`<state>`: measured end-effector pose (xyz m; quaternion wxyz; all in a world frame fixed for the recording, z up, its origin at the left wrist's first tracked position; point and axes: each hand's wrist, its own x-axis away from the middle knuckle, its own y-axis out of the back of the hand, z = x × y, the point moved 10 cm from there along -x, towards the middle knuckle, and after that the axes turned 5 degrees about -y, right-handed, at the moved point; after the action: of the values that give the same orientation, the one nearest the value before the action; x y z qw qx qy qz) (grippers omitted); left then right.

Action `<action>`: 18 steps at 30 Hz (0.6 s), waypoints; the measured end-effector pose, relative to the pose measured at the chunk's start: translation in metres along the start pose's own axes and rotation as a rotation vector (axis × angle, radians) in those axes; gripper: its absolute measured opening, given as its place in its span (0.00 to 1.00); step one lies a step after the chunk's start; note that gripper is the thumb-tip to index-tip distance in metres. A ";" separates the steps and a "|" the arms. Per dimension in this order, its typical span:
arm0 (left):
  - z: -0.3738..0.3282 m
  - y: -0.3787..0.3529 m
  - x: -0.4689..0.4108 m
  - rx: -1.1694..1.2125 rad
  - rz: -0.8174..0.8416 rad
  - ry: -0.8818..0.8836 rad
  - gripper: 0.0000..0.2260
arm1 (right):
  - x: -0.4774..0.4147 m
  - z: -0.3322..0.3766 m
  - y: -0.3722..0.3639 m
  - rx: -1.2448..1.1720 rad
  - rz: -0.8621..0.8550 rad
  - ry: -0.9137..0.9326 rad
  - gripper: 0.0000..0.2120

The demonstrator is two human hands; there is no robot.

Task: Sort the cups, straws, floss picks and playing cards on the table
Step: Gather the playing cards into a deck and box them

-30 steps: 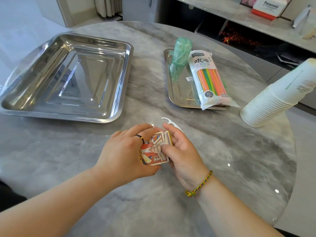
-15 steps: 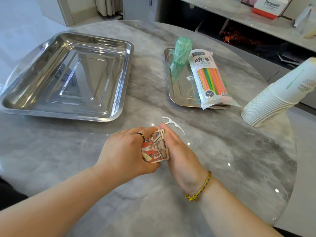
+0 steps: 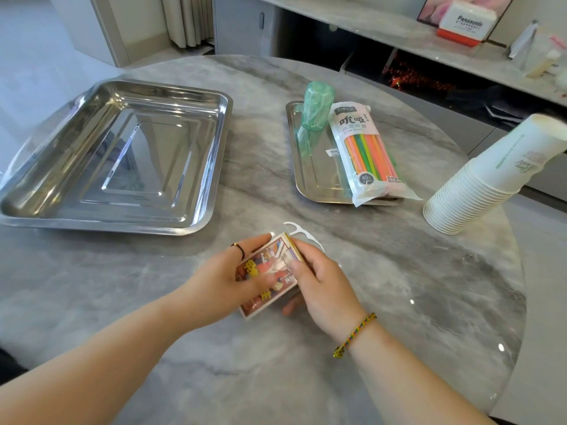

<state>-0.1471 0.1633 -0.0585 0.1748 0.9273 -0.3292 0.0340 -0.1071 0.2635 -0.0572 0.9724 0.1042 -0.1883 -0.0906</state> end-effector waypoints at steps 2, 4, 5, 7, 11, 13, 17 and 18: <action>0.002 0.001 -0.004 0.143 0.019 0.028 0.15 | -0.004 0.003 0.015 -0.039 -0.040 0.008 0.15; 0.001 0.000 -0.005 0.162 0.036 0.028 0.13 | -0.008 0.008 0.028 -0.050 -0.073 0.034 0.13; 0.000 0.000 -0.006 0.188 0.033 0.034 0.12 | -0.009 0.011 0.035 -0.049 -0.089 0.051 0.12; 0.004 0.000 -0.008 0.290 -0.005 0.083 0.13 | -0.013 0.014 0.051 -0.023 -0.154 0.075 0.10; -0.002 0.015 -0.031 0.465 -0.215 0.134 0.15 | -0.019 -0.004 0.107 0.259 -0.442 -0.007 0.12; -0.015 0.015 -0.055 0.510 -0.270 0.145 0.17 | -0.024 -0.014 0.117 0.451 -0.487 -0.071 0.15; -0.041 -0.002 -0.113 0.533 -0.305 0.161 0.24 | -0.033 -0.019 0.094 0.748 -0.371 -0.040 0.18; -0.044 -0.005 -0.127 0.507 -0.314 0.165 0.25 | -0.033 -0.019 0.092 0.778 -0.359 -0.029 0.19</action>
<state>-0.2414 0.2583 -0.0409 -0.0328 0.9751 -0.1474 0.1626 -0.1176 0.3622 -0.0641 0.8265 0.4932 -0.2010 -0.1822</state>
